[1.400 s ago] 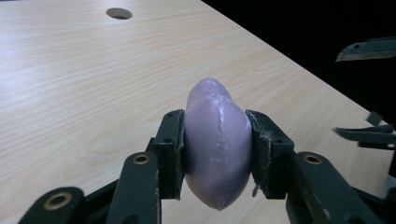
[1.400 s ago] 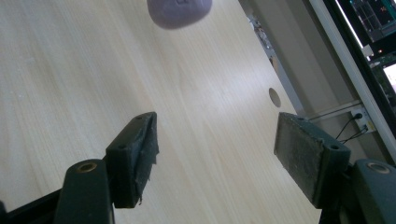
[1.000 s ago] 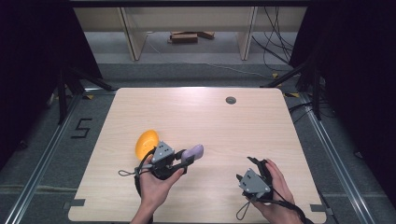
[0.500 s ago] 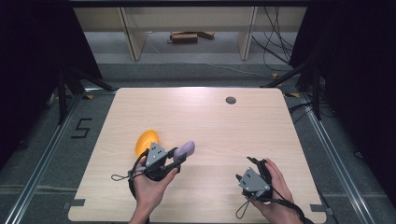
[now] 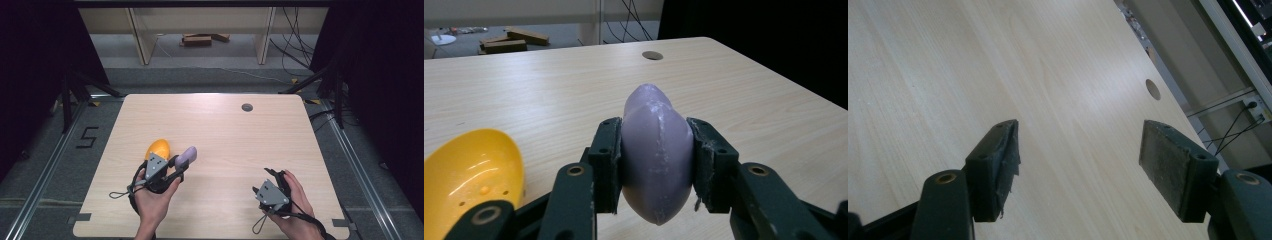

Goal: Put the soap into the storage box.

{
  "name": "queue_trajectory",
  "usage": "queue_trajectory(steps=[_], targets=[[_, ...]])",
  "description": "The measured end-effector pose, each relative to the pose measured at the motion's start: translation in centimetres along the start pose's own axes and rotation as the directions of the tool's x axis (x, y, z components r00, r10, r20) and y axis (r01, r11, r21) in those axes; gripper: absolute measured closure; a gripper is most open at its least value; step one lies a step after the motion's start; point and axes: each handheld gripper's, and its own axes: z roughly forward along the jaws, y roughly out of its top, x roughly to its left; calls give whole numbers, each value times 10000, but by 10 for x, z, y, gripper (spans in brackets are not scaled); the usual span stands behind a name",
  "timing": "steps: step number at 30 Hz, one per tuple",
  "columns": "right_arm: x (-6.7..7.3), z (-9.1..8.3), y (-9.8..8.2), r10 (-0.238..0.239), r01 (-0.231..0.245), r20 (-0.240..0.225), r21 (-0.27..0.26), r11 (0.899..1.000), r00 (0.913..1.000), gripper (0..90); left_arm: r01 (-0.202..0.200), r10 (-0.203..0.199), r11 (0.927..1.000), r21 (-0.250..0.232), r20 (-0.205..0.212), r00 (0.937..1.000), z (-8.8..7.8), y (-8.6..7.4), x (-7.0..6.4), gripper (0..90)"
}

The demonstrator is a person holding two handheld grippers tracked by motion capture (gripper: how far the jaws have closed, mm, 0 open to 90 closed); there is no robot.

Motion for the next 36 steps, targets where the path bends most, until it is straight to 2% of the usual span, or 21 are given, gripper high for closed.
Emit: queue_trajectory(steps=[2,9,10,11,12,16,17,18,19,21,24,26,32,36], targets=[[-1,0,0,-95,96,147,-41,9999,9998,332,-23,23,10000,-12,-73,10000,-2,1,2,591],[-1,1,0,11,-11,-3,12,10000,10000,331,-25,9,9996,-280,-571,9984,-6,4,9,591],[-3,1,0,-263,263,59,-60,9996,9996,330,35,-57,9993,-363,-608,9981,-7,3,10,591],[-3,1,0,-263,263,59,-60,9996,9996,330,29,-52,9994,-333,-692,9976,-7,4,11,591],[-2,1,0,-51,51,8,-8,10000,10000,330,60,-90,9992,-387,-794,9968,-8,3,12,591],[-1,2,0,-66,66,44,-4,10000,10000,329,72,-121,9987,-512,-973,9952,-9,2,14,591],[-3,2,0,-290,289,210,58,9996,9994,329,98,-152,9986,-511,-1075,9941,-10,2,14,591],[-3,2,0,-312,311,205,64,9995,9993,328,55,-113,9987,-501,-1161,9932,-10,2,15,591],[-2,2,1,-138,138,61,0,9999,9999,328,85,-149,9985,-534,-1201,9926,-11,2,16,591],[-1,3,1,-121,121,34,3,9999,9999,328,74,-150,9982,-593,-1285,9916,-11,2,18,591],[-2,4,1,-89,89,52,-31,10000,9999,328,114,-202,9982,-595,-1495,9886,-11,2,21,591],[-1,4,1,-93,93,-47,-21,10000,9999,328,-16,-75,9985,-547,-1648,9863,-11,2,23,591],[-1,4,1,-112,112,-58,-17,9999,9999,327,103,-240,9974,-711,-1955,9804,-10,1,29,591],[-2,3,2,-113,114,-141,48,9999,9998,327,125,-277,9975,-690,-2246,9741,-10,0,35,591]])
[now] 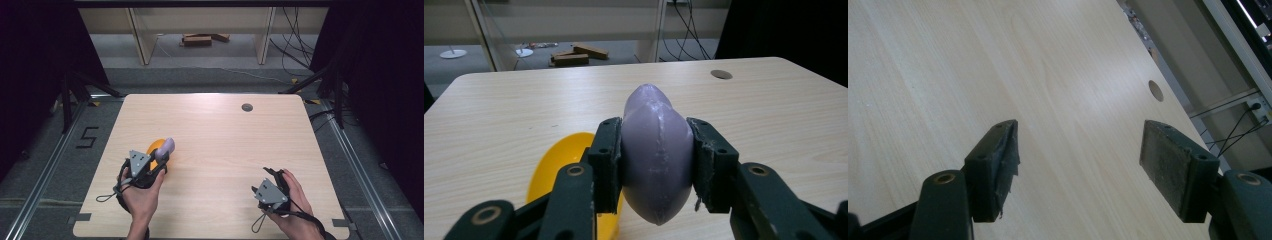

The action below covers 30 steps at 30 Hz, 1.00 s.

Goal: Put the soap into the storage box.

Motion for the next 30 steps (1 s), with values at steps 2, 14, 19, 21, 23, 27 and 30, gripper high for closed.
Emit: queue_trajectory(steps=[2,14,19,21,23,27,30], targets=[[1,1,0,26,-25,113,-67,10000,9999,327,54,-54,10000,-48,-96,9999,1,0,2,591],[1,1,0,40,-40,104,6,10000,9999,326,260,-266,9996,-105,-691,9973,6,-2,12,591],[1,1,1,-18,18,55,-19,10000,10000,325,367,-381,9992,-166,-917,9951,8,-3,17,591],[1,1,1,-30,31,69,-18,10000,10000,325,364,-377,9992,-152,-1012,9941,10,-4,19,591],[1,2,1,-19,19,88,-21,10000,10000,325,351,-362,9993,-117,-1100,9933,12,-5,20,590],[1,1,0,6,-6,-19,38,10000,10000,325,309,-309,9995,-21,-1224,9920,17,-7,22,590],[1,1,0,39,-39,-18,50,10000,10000,325,320,-311,9995,48,-1276,9913,22,-9,24,590]])
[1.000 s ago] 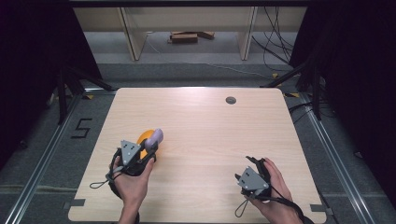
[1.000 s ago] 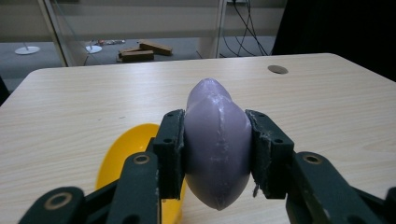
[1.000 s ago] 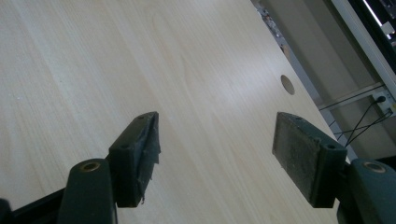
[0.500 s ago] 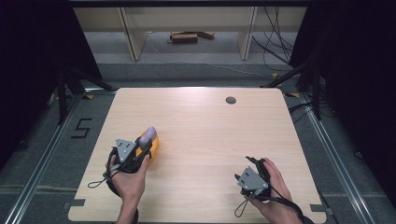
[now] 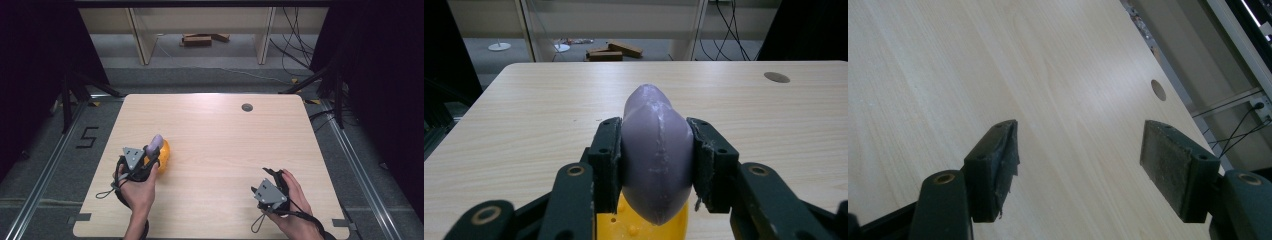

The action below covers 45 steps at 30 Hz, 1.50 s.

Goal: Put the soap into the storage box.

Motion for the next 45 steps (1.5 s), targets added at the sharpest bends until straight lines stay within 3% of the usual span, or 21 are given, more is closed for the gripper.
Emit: queue_trajectory(steps=[4,5,9,14,32,34,40,45], targets=[[0,1,0,-124,125,74,-60,9999,9999,324,8,-6,9999,156,-108,9999,6,-3,2,590],[-2,1,0,-411,412,157,-24,9992,9990,323,-23,25,9999,169,-103,9999,7,-3,2,590],[1,1,0,-39,39,-8,-10,10000,10000,323,-56,61,9997,230,-224,9997,12,-5,3,590],[-1,1,0,-274,274,151,22,9996,9995,322,-104,112,9995,314,-243,9996,18,-10,2,590],[1,1,0,-90,90,-87,31,10000,9999,320,-142,145,9980,611,-34,9999,28,-26,3,586],[1,2,0,-278,278,-122,-2,9996,9995,320,-150,153,9968,788,-27,9999,29,-25,3,585],[1,1,0,-230,230,-116,16,9997,9997,320,-207,210,9857,1673,0,9998,30,-29,4,583],[1,1,0,-215,216,-148,33,9998,9997,320,-80,92,9819,1892,-53,9999,29,-30,5,574]])
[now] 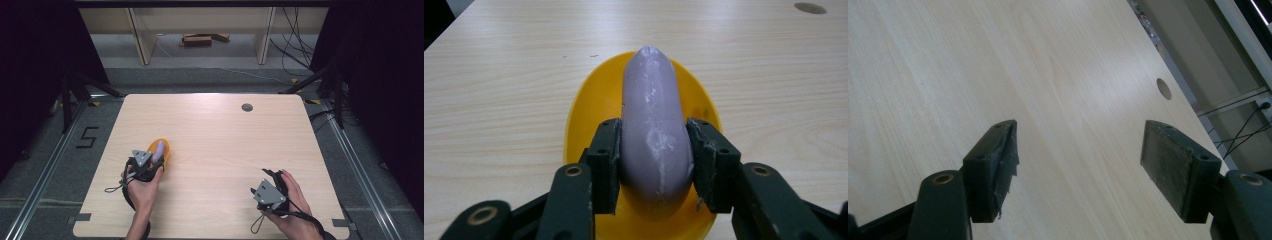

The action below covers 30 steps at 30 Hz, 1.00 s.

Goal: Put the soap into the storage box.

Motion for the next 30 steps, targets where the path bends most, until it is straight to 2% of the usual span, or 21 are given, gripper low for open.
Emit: queue_trajectory(steps=[2,7,10,15,20,27,30], targets=[[1,0,0,112,-112,-27,37,9999,9999,319,-98,98,9999,51,30,9999,-1,2,1,557],[1,0,0,122,-122,-2,39,9999,9999,318,-100,98,9998,-193,-65,9999,-5,6,2,486],[1,1,-1,157,-156,-71,73,9999,9999,316,-47,47,9996,-274,-11,10000,-10,7,3,419],[0,1,-1,106,-106,-55,75,9999,9999,315,-48,43,9982,-604,-75,10000,-22,11,4,364],[0,1,-1,126,-125,-61,84,9999,9999,315,-6,8,9957,-930,21,10000,-37,12,3,345],[1,1,-1,162,-160,-169,120,9998,9997,315,-120,152,9964,-837,378,9992,-52,6,-2,338],[0,1,-2,136,-135,-72,111,9998,9999,315,-167,205,9968,-777,482,9986,-59,1,-6,335]])
